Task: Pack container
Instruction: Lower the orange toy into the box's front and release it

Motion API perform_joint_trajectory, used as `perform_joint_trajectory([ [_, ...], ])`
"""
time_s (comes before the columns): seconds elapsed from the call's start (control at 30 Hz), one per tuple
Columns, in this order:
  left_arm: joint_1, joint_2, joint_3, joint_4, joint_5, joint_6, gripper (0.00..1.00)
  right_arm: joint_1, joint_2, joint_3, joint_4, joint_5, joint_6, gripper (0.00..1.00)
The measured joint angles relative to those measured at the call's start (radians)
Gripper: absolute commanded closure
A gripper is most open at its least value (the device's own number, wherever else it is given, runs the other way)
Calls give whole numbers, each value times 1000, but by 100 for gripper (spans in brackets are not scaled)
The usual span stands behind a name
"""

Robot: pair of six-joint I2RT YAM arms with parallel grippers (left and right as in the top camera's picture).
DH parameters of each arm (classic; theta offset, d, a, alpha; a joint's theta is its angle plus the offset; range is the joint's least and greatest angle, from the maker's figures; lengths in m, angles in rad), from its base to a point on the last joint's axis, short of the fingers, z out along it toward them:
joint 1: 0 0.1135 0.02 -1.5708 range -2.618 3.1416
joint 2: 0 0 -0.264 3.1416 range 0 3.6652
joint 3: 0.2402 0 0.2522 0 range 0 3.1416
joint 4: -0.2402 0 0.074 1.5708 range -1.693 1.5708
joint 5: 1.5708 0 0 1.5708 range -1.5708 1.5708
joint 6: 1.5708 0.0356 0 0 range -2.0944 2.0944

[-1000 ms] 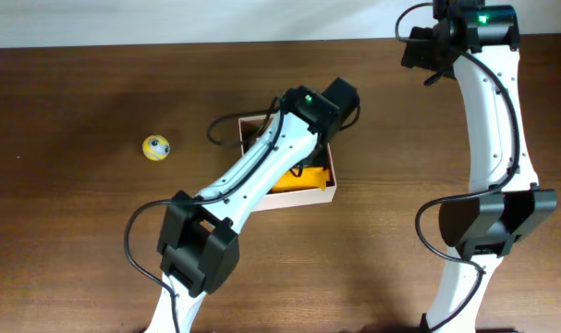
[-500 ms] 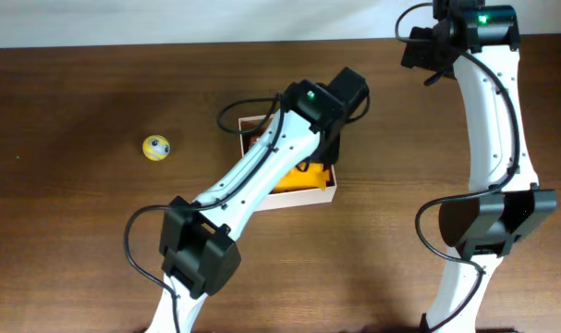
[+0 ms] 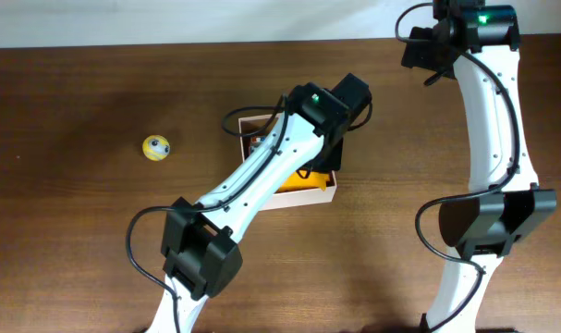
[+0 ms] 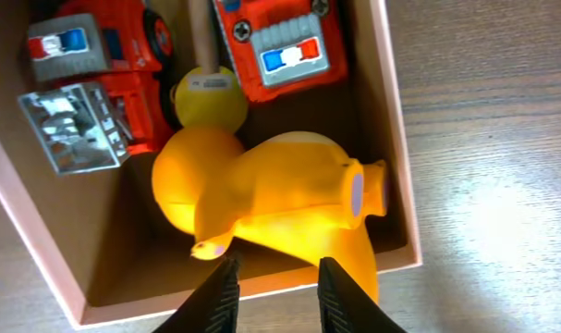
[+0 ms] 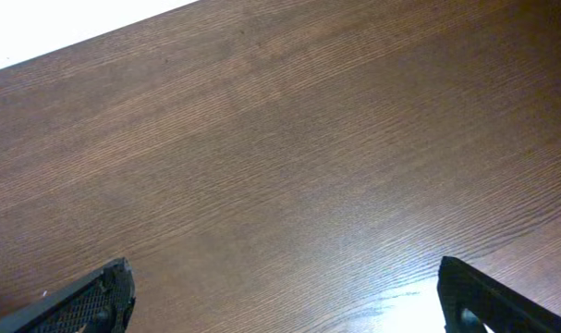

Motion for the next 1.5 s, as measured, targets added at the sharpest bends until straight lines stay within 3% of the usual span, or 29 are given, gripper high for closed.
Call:
perform_joint_trajectory([
  [0.47,0,0,-197,157,45,0,70,0,0,0,0,0,0,1],
  [1.5,0,72,-206,226,111,14,70,0,0,0,0,0,0,1],
])
